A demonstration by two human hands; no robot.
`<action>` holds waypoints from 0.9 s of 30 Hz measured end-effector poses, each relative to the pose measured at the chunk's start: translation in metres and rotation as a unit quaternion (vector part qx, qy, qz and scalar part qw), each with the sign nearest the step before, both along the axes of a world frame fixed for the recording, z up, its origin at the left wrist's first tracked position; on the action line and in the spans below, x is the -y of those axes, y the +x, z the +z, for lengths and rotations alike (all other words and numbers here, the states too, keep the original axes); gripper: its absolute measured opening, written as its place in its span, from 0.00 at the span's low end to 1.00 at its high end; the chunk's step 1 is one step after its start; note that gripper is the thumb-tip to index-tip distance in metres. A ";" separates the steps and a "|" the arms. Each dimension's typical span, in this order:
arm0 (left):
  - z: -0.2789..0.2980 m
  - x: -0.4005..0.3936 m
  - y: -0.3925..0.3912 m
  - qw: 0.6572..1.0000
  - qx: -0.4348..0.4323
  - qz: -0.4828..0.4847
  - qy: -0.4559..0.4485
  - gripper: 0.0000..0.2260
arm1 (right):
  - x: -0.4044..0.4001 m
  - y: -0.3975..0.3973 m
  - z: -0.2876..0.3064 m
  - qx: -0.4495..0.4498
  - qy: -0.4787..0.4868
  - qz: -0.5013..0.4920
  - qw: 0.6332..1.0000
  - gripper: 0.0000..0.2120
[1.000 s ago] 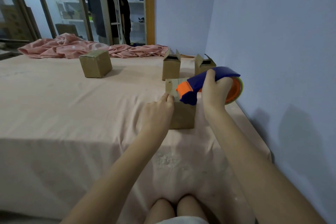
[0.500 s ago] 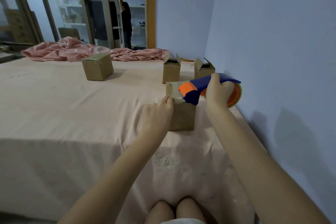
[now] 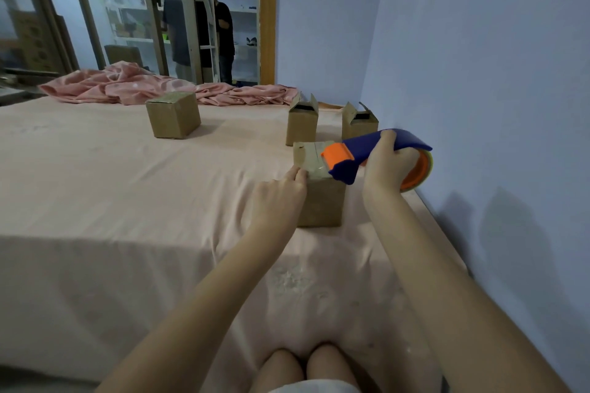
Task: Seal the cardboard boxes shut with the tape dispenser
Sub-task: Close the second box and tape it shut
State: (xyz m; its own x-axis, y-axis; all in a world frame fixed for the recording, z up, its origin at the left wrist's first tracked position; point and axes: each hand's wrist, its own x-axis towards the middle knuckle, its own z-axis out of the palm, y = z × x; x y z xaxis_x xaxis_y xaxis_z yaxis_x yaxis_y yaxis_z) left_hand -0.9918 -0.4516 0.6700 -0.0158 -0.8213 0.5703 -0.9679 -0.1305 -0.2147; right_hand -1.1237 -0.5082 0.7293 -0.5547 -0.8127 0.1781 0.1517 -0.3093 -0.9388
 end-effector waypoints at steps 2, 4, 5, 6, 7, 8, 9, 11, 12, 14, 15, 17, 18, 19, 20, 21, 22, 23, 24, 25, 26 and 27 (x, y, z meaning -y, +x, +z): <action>0.001 -0.001 -0.001 1.000 0.004 0.005 0.000 0.17 | 0.003 -0.002 -0.002 -0.020 0.014 0.001 1.000 0.12; 0.003 0.000 -0.002 1.000 -0.004 -0.006 0.004 0.16 | 0.004 -0.003 -0.007 -0.032 0.016 -0.002 0.999 0.09; 0.005 0.002 -0.003 1.000 -0.016 -0.018 0.006 0.14 | 0.004 -0.003 -0.008 -0.028 0.011 -0.002 1.000 0.08; 0.010 0.004 -0.003 0.999 -0.037 -0.028 0.013 0.12 | 0.003 -0.001 -0.010 -0.021 0.005 -0.003 1.000 0.09; 0.016 0.005 -0.001 0.997 -0.064 -0.035 0.019 0.11 | 0.002 0.000 -0.011 -0.016 0.003 -0.004 1.000 0.12; 0.022 0.007 0.001 0.994 -0.096 -0.040 0.019 0.11 | 0.001 0.001 -0.011 -0.014 0.005 -0.004 1.000 0.14; 0.026 0.009 0.004 0.991 -0.122 -0.045 0.012 0.14 | 0.001 0.001 -0.011 -0.013 0.008 -0.005 1.000 0.16; 0.031 0.009 0.004 0.989 -0.130 -0.074 -0.009 0.20 | 0.002 0.000 -0.011 -0.010 0.015 -0.007 1.000 0.16; 0.031 0.008 0.001 0.988 -0.120 -0.101 -0.007 0.21 | 0.003 0.000 -0.011 -0.006 0.019 -0.006 1.000 0.16; 0.026 0.007 -0.011 0.983 -0.107 -0.146 0.021 0.21 | 0.002 0.000 -0.010 0.004 0.028 -0.003 1.000 0.15; 0.022 0.007 -0.016 0.983 -0.101 -0.152 0.031 0.20 | 0.002 0.001 -0.011 0.009 0.030 -0.001 0.999 0.15; 0.012 0.010 -0.021 0.986 -0.075 -0.150 0.021 0.21 | 0.002 0.003 -0.011 0.014 0.037 0.004 0.999 0.14; 0.009 0.011 -0.021 0.987 -0.066 -0.146 0.013 0.21 | 0.002 0.003 -0.010 0.014 0.040 0.006 0.999 0.14; 0.007 0.012 -0.021 0.988 -0.064 -0.141 0.007 0.21 | 0.002 0.002 -0.009 0.014 0.043 0.009 0.999 0.14; 0.006 0.012 -0.022 0.988 -0.066 -0.139 0.005 0.21 | 0.002 0.001 -0.009 0.013 0.044 0.012 0.999 0.14; 0.005 0.012 -0.022 0.988 -0.066 -0.139 0.007 0.21 | 0.002 -0.001 -0.009 0.009 0.044 0.014 0.999 0.13; 0.006 0.011 -0.023 0.988 -0.063 -0.139 0.012 0.21 | 0.002 -0.002 -0.009 0.004 0.044 0.016 0.999 0.12; 0.006 0.008 -0.024 0.990 -0.053 -0.132 0.017 0.21 | 0.003 -0.004 -0.009 -0.002 0.044 0.017 0.999 0.10; 0.007 0.005 -0.025 0.991 -0.042 -0.124 0.010 0.20 | 0.002 -0.005 -0.009 -0.006 0.043 0.020 0.999 0.09; 0.008 0.003 -0.024 0.992 -0.035 -0.123 -0.008 0.19 | 0.003 -0.006 -0.009 -0.011 0.038 0.022 0.999 0.07; 0.009 0.001 -0.024 0.991 -0.034 -0.132 -0.019 0.18 | 0.003 -0.006 -0.008 -0.021 0.031 0.022 0.999 0.06; 0.009 0.001 -0.024 0.989 -0.036 -0.141 -0.025 0.18 | 0.003 -0.007 -0.007 -0.034 0.023 0.021 0.999 0.05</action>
State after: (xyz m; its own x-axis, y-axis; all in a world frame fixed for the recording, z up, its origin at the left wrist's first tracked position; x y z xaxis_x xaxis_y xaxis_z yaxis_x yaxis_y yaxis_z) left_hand -1.0157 -0.4525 0.6786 -0.1980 -0.7605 0.6185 -0.9799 0.1378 -0.1442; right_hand -1.1305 -0.5112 0.7226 -0.5081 -0.8432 0.1757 0.0994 -0.2601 -0.9605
